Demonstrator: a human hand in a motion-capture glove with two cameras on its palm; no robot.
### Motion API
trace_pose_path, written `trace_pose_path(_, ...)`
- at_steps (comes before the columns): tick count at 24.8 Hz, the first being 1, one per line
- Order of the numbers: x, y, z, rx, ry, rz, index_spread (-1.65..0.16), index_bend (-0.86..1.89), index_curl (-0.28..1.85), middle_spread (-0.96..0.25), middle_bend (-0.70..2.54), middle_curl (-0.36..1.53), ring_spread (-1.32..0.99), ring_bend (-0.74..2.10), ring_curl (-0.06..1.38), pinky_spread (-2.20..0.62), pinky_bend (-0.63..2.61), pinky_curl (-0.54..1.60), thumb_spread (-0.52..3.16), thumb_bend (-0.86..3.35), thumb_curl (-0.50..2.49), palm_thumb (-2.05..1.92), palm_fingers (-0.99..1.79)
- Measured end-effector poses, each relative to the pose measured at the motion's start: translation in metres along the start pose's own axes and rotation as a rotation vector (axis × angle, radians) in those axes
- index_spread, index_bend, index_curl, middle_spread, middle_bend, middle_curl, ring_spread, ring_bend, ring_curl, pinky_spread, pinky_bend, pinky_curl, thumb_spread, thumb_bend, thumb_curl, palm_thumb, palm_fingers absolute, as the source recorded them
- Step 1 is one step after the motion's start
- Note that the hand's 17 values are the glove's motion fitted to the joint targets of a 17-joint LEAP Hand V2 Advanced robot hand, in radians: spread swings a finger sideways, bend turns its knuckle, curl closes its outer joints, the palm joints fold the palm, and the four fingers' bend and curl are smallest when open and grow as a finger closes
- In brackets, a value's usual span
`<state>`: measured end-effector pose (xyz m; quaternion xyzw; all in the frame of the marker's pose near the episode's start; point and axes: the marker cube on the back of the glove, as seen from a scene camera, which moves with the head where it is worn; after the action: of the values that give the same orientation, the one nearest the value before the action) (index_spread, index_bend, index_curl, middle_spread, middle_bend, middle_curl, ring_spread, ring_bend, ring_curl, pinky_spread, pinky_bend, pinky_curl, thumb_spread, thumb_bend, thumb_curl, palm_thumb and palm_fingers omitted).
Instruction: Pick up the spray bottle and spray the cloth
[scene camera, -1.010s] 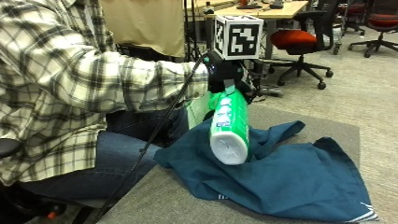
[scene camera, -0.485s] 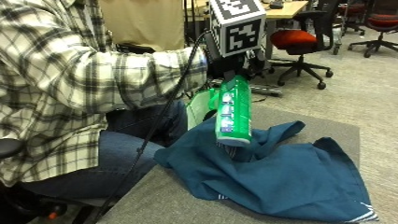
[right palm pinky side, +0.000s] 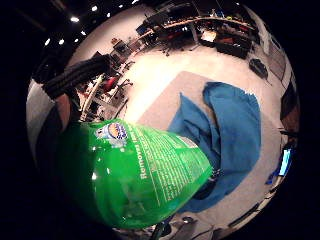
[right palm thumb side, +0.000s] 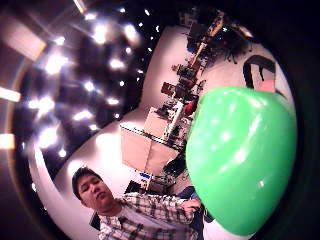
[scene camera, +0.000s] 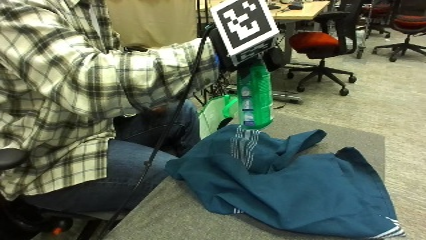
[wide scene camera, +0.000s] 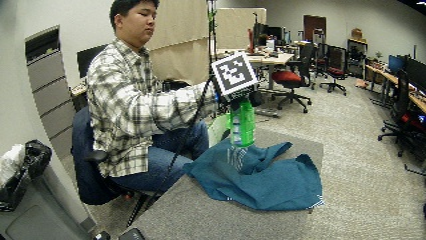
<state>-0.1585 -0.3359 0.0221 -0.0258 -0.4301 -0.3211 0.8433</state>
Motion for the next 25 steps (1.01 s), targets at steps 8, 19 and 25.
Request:
trace_pose_path(8,-0.017,-0.009,0.013,0.083,-0.264,-0.039,-0.26,0.32,0.55,-0.13,0.51,0.49,-0.22,0.47,0.47,-0.16,0.34,0.37,0.17,-0.03,0.8,1.01,1.28)
trace_pose_path(19,0.007,-0.04,0.074,0.096,-0.39,-0.078,-0.26,0.31,0.55,-0.12,0.5,0.49,-0.22,0.46,0.47,-0.14,0.32,0.37,0.18,-0.03,0.8,1.04,1.25)
trace_pose_path(25,0.035,-0.062,0.093,0.123,-0.38,-0.061,-0.25,0.29,0.55,-0.12,0.48,0.49,-0.21,0.44,0.46,-0.13,0.32,0.37,0.22,-0.03,0.8,1.04,1.22)
